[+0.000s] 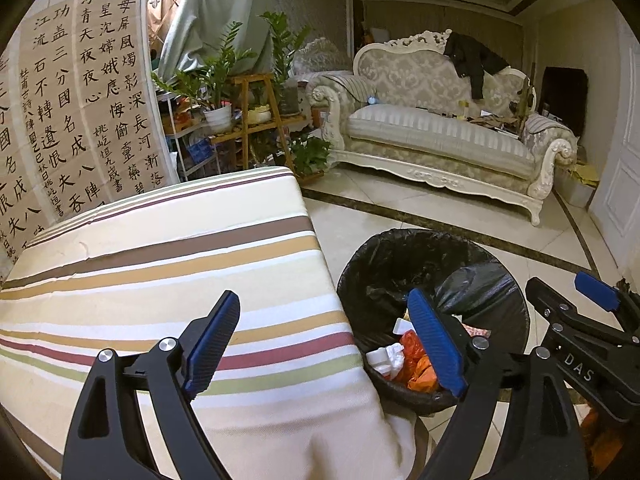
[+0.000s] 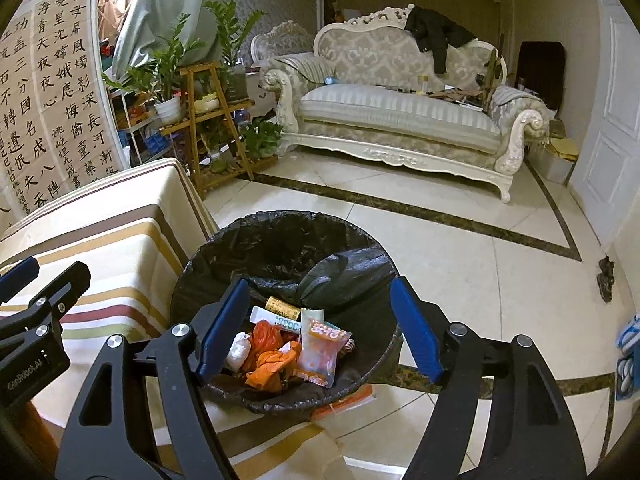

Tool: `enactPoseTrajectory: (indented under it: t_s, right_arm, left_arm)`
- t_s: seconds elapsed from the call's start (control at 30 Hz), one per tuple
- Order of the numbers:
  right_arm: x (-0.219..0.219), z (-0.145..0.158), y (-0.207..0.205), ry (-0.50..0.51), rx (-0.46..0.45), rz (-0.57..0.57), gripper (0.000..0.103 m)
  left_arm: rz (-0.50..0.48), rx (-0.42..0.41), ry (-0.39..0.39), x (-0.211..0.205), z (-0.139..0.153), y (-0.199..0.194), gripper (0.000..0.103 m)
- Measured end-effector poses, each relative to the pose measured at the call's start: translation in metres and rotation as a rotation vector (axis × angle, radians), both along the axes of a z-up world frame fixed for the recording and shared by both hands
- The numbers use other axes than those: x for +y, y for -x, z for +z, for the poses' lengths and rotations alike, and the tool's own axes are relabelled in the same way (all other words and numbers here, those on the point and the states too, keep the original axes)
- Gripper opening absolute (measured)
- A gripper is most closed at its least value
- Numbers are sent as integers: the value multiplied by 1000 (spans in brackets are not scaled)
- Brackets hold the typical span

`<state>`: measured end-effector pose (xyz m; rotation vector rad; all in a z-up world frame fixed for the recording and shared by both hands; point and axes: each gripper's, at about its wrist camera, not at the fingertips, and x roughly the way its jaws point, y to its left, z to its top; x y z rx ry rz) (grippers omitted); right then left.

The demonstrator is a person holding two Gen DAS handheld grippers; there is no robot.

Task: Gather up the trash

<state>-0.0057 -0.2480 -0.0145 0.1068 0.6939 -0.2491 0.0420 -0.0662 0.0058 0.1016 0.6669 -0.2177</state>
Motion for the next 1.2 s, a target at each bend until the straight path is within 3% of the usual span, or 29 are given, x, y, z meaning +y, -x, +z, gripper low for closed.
enactPoseTrajectory:
  t_s: [1.2]
  right_arm:
    - [5, 3, 8, 22, -12, 0, 72]
  left_arm:
    - [15, -10, 11, 6, 2, 6, 84]
